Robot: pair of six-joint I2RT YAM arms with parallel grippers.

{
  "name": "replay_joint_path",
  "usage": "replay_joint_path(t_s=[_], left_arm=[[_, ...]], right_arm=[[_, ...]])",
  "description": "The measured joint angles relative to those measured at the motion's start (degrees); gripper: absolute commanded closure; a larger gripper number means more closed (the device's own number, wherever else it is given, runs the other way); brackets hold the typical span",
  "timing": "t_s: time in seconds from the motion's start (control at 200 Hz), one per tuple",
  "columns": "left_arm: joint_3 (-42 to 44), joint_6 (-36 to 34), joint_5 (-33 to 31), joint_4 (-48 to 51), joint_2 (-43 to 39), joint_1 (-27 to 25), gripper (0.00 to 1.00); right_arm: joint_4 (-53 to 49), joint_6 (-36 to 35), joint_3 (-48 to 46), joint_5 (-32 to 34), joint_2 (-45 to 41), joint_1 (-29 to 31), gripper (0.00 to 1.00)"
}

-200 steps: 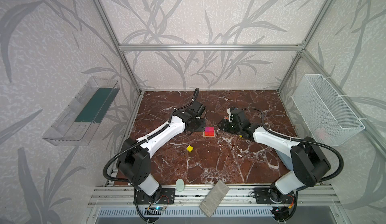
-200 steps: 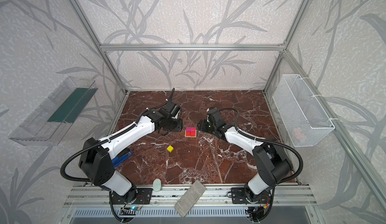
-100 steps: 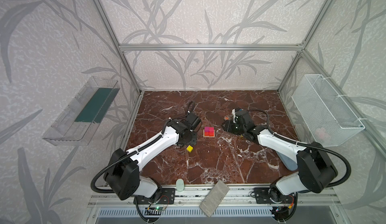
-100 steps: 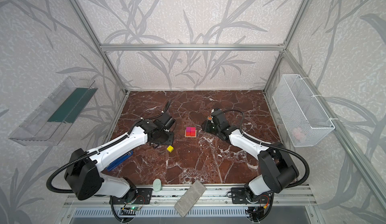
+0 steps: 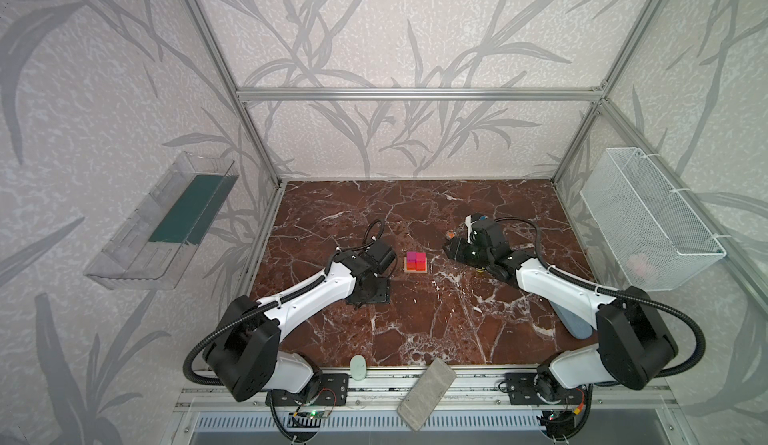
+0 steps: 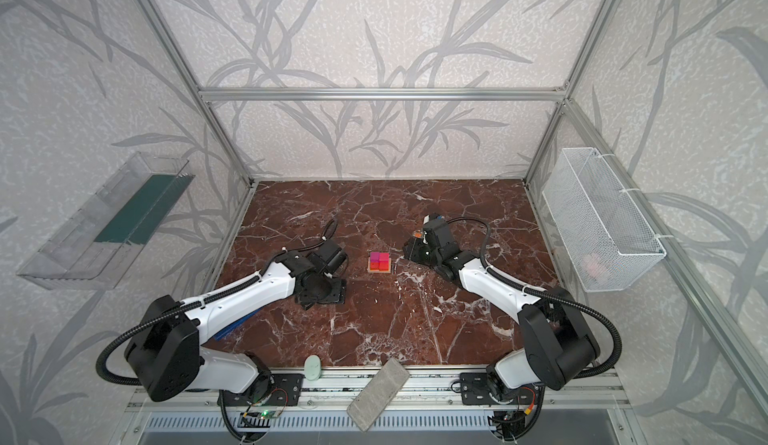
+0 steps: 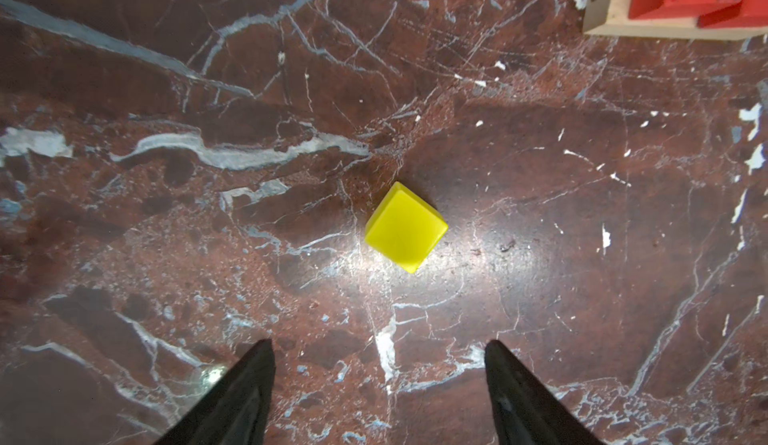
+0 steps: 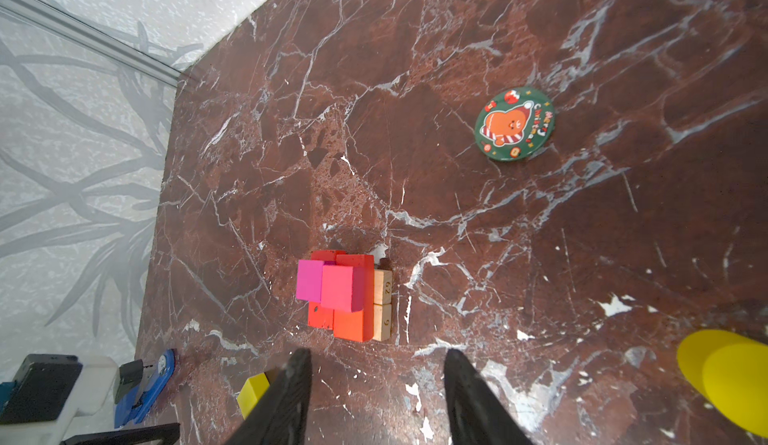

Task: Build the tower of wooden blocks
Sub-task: 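Move the left gripper over the yellow cube and lower it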

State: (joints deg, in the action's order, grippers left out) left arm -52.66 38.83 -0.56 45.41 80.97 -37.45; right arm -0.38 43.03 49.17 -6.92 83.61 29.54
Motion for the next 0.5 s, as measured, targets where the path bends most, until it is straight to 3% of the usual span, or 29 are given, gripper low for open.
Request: replay_joint_path(t_s=[0.5], left_arm=[[3.3, 9.6, 2.2, -9.9, 1.6, 0.0, 0.23]], right_arm=[[0.0, 0.0, -1.2, 0.2, 0.0, -1.1, 0.47]])
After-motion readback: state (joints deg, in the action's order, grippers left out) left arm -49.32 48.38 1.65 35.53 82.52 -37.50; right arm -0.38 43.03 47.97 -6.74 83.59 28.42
